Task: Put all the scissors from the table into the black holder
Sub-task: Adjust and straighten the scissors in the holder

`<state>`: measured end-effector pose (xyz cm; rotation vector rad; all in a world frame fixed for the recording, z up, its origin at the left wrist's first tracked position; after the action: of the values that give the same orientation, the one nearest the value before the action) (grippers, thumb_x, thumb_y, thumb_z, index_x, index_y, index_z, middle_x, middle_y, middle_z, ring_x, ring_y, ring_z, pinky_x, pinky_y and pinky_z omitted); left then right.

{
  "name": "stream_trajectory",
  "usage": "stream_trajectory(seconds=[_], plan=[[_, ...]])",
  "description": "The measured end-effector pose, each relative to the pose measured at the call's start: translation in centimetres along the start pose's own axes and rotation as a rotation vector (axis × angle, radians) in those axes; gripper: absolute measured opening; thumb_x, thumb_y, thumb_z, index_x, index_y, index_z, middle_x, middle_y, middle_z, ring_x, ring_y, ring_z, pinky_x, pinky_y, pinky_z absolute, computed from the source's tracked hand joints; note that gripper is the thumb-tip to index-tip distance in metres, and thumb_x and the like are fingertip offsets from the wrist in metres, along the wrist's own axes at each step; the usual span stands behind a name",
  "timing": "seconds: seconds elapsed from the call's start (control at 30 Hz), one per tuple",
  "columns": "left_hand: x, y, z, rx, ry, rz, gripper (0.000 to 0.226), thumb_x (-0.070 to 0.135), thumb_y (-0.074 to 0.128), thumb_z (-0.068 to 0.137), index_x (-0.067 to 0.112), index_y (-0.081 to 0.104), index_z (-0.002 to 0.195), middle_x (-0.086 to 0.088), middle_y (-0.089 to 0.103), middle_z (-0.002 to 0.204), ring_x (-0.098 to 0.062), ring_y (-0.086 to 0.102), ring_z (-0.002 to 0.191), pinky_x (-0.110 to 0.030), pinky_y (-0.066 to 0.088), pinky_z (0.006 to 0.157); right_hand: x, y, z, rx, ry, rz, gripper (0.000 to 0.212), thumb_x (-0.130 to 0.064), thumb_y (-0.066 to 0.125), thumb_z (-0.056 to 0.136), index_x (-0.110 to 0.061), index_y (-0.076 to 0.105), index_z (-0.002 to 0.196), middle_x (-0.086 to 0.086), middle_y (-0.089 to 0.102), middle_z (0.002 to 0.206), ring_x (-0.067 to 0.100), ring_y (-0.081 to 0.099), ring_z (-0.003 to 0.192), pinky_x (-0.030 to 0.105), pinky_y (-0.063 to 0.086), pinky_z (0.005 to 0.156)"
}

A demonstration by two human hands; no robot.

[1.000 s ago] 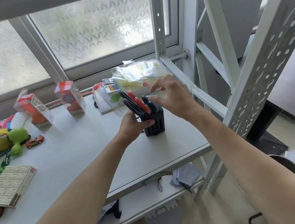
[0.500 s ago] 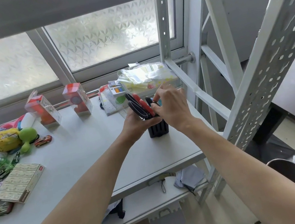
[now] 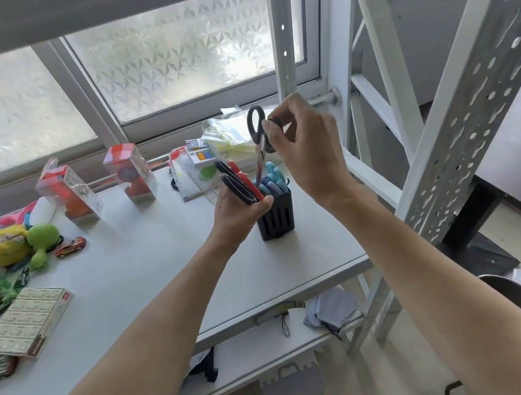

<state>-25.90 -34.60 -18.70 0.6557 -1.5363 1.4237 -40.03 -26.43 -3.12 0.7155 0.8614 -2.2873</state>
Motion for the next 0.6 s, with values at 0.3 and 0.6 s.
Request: stream_trajectory(seconds=[0.3, 0.6], plan=[[0.3, 0.2, -0.2, -0.052, 0.004, -0.013, 0.057, 0.034, 0.076, 0.066, 0.016, 0.058, 0.117, -0.001, 0.068, 0.107, -0.020, 0.067, 0.106, -0.047, 0.058, 0.093, -1.0, 1.6, -0.5, -0.052, -0.130, -0.097, 0.012, -0.016, 0.062, 0.093, -0.007, 0.057, 0.089, 0.003, 0.069, 0.077, 0.018, 0.068, 0.064, 0.036, 0.056, 0.064], [0.8, 0.4, -0.2, -0.048, 0.044, -0.025, 0.028, 0.021, 0.073, 0.071, 0.021, 0.068, 0.099, -0.005, 0.070, 0.094, -0.026, 0.069, 0.099, -0.049, 0.059, 0.089, -0.9, 1.3, -0.4, -0.033, -0.185, -0.125, 0.013, -0.016, 0.062, 0.093, -0.007, 0.056, 0.087, 0.004, 0.069, 0.075, 0.019, 0.068, 0.064, 0.036, 0.056, 0.062]])
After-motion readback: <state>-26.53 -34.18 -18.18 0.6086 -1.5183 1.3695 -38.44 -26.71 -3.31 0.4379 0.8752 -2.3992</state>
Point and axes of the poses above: each hand's wrist, its own z-axis towards the middle knuckle, its own y-axis out of the palm, x = y × z, the point moved 10 cm from there along z, towards the middle knuckle
